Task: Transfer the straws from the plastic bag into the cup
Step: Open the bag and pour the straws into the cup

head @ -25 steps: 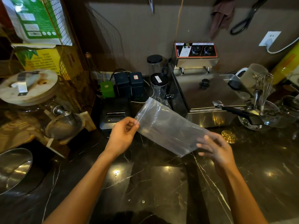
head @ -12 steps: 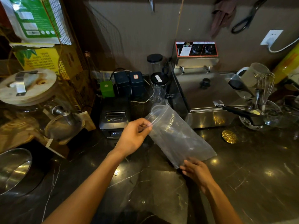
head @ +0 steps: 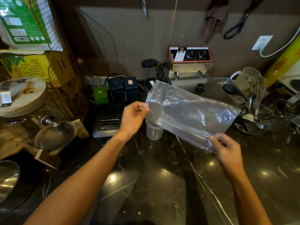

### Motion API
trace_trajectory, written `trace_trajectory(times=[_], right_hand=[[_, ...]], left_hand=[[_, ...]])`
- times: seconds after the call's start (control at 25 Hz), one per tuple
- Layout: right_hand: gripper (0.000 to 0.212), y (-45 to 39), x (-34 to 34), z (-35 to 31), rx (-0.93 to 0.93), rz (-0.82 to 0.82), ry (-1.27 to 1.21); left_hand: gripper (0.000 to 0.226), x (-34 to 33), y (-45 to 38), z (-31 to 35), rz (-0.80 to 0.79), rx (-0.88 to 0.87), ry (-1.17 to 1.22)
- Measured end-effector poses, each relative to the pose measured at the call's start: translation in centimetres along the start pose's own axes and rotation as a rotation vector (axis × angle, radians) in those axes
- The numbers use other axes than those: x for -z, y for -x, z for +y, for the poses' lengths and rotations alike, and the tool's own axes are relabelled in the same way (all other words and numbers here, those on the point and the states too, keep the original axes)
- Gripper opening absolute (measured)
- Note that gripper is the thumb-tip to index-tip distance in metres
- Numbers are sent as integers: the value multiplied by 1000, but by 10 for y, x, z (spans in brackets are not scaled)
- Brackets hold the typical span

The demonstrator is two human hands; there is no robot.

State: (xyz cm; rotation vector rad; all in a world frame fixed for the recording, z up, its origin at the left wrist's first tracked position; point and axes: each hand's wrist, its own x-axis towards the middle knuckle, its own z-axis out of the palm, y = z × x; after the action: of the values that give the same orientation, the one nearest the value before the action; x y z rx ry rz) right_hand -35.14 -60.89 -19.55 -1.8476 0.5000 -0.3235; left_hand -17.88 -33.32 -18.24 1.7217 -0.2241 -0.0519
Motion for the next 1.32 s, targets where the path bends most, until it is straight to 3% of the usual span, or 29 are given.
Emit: trace_trajectory(times=[0.28, 0.4, 0.56, 0.76, 1.12, 1.32], right_hand=[[18, -36, 7, -44, 70, 61, 189], [6, -52, 8, -59, 106, 57, 267], [23, -75, 6, -76, 149, 51, 324], [17, -91, -2, -96, 229, 22, 405], [8, -112, -17, -129, 308, -26, 345], [25, -119, -29, -143, 331, -53, 359]], left_hand=[[11, -16, -16, -26, 18, 158, 109], [13, -19, -18, -37, 28, 230, 147], [18, -21, -18, -47, 13, 274, 160], [18, -26, -25, -53, 31, 331, 180], [18, -29, -29, -60, 66, 373, 70], [19, -27, -25, -62, 57, 380, 45]])
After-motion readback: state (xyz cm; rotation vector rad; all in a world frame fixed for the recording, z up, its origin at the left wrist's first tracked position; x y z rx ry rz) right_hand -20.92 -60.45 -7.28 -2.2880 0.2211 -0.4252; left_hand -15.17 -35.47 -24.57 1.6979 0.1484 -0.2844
